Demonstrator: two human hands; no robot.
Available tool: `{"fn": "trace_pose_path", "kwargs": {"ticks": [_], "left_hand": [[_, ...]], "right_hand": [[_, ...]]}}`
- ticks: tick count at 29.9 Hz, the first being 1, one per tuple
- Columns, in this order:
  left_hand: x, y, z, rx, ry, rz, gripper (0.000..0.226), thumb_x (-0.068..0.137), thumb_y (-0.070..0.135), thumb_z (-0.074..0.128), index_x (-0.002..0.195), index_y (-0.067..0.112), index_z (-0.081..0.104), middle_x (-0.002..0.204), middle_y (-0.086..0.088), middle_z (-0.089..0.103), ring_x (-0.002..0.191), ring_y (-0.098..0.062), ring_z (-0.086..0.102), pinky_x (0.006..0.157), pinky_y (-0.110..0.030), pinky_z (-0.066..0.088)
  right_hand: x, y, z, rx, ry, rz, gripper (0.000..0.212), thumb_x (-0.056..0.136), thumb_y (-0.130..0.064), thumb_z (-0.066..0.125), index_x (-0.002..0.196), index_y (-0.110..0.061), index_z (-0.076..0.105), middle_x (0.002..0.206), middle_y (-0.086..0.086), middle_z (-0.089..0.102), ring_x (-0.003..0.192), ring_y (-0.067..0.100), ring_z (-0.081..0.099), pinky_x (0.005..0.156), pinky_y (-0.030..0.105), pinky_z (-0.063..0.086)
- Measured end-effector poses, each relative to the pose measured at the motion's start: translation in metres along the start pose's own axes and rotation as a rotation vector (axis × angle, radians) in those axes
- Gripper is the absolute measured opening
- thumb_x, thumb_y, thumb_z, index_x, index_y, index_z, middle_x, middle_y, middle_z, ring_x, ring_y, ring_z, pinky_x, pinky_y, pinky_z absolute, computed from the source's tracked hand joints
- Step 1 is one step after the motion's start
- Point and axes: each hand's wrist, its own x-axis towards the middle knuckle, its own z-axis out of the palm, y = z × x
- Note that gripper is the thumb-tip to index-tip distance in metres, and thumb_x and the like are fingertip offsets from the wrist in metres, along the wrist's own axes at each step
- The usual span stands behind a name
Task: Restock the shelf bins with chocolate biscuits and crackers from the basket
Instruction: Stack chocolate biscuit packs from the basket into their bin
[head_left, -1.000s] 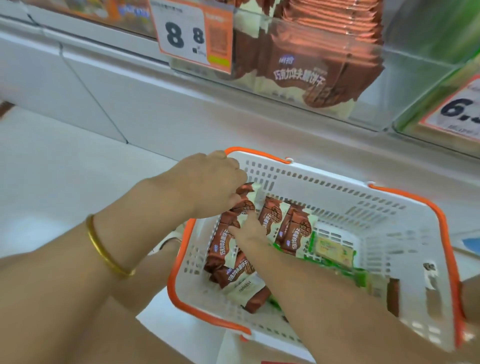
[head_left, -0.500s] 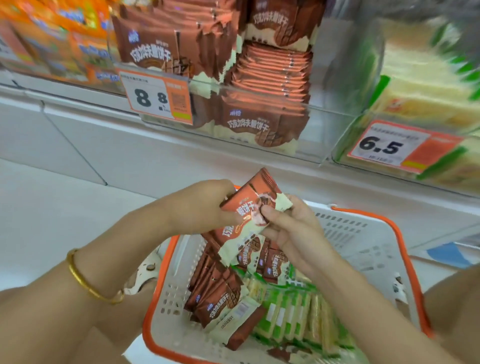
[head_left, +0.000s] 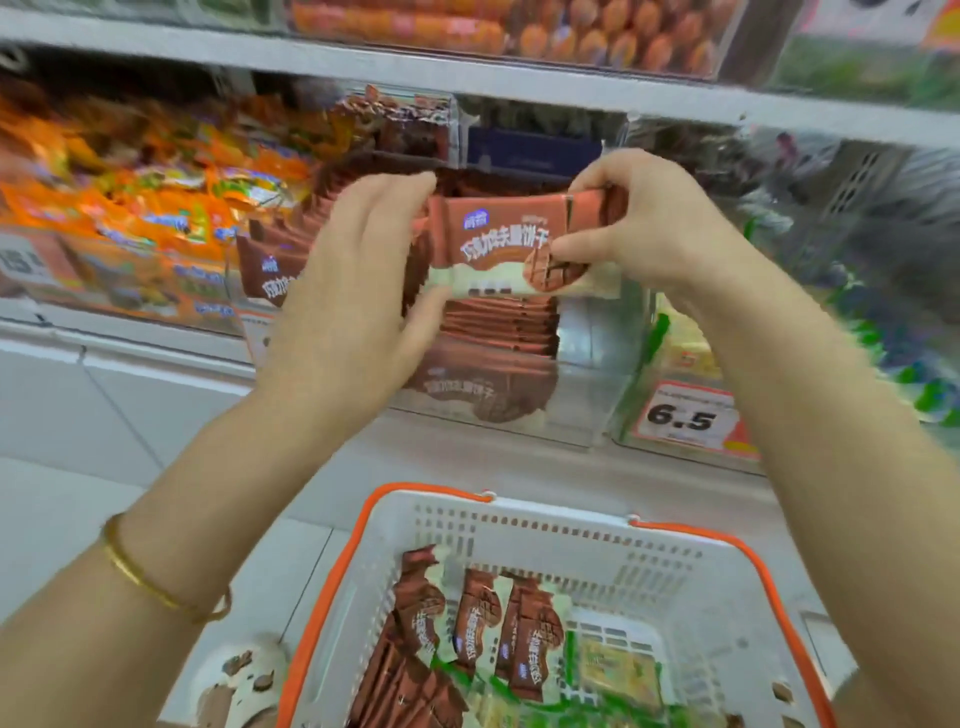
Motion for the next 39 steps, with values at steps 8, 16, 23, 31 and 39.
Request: {"fn": "trace_pose_path", "kwargs": {"ticks": [8, 16, 23, 31, 39], "left_hand": [[-0.036, -0.019, 0.050, 0.302, -0.366, 0.149, 0.059, 0.091, 0.044, 0.033, 0.140, 0.015, 0.045, 0.142, -0.016, 0.046, 0.134, -0.032, 0.041, 0.113, -0.037, 0.014], [-0.037, -0.022, 0.051, 0.250, -0.341, 0.176, 0.057, 0.091, 0.042, 0.037, 0.141, 0.016, 0.044, 0.141, -0.013, 0.048, 0.134, -0.030, 0.041, 0.114, -0.039, 0.017], [-0.036, -0.027, 0.054, 0.229, -0.360, 0.174, 0.055, 0.091, 0.040, 0.039, 0.141, 0.017, 0.044, 0.141, -0.011, 0.047, 0.135, -0.028, 0.039, 0.116, -0.039, 0.016], [-0.041, -0.021, 0.040, 0.185, -0.292, 0.220, 0.048, 0.092, 0.031, 0.042, 0.134, 0.011, 0.051, 0.144, -0.013, 0.045, 0.135, -0.028, 0.039, 0.113, -0.040, 0.024], [-0.115, -0.029, 0.021, 0.320, -0.502, 0.320, 0.034, 0.081, 0.015, 0.046, 0.109, 0.009, 0.064, 0.126, -0.013, 0.058, 0.112, -0.033, 0.055, 0.085, -0.043, 0.048]], "right_hand": [[0.096, 0.030, 0.066, -0.168, 0.223, 0.206, 0.039, 0.087, -0.014, 0.064, 0.121, -0.014, 0.045, 0.124, 0.011, 0.055, 0.110, 0.031, 0.057, 0.092, 0.042, 0.049], [0.122, 0.063, 0.095, -0.363, 0.249, 0.295, 0.060, 0.088, -0.026, 0.065, 0.138, -0.014, 0.034, 0.140, 0.017, 0.034, 0.124, 0.036, 0.043, 0.098, 0.046, 0.042], [0.120, 0.058, 0.101, -0.291, 0.301, 0.301, 0.078, 0.082, -0.025, 0.072, 0.141, -0.008, 0.024, 0.141, 0.017, 0.031, 0.126, 0.034, 0.042, 0.099, 0.042, 0.040], [0.065, 0.021, 0.083, -0.262, 0.335, 0.212, 0.062, 0.083, -0.015, 0.070, 0.133, -0.015, 0.034, 0.136, 0.012, 0.035, 0.123, 0.033, 0.041, 0.097, 0.044, 0.040], [-0.136, 0.019, 0.114, 0.239, 0.028, -0.086, 0.029, 0.081, -0.005, 0.062, 0.092, -0.028, 0.048, 0.098, -0.006, 0.049, 0.073, 0.004, 0.053, 0.068, 0.016, 0.042]]}}
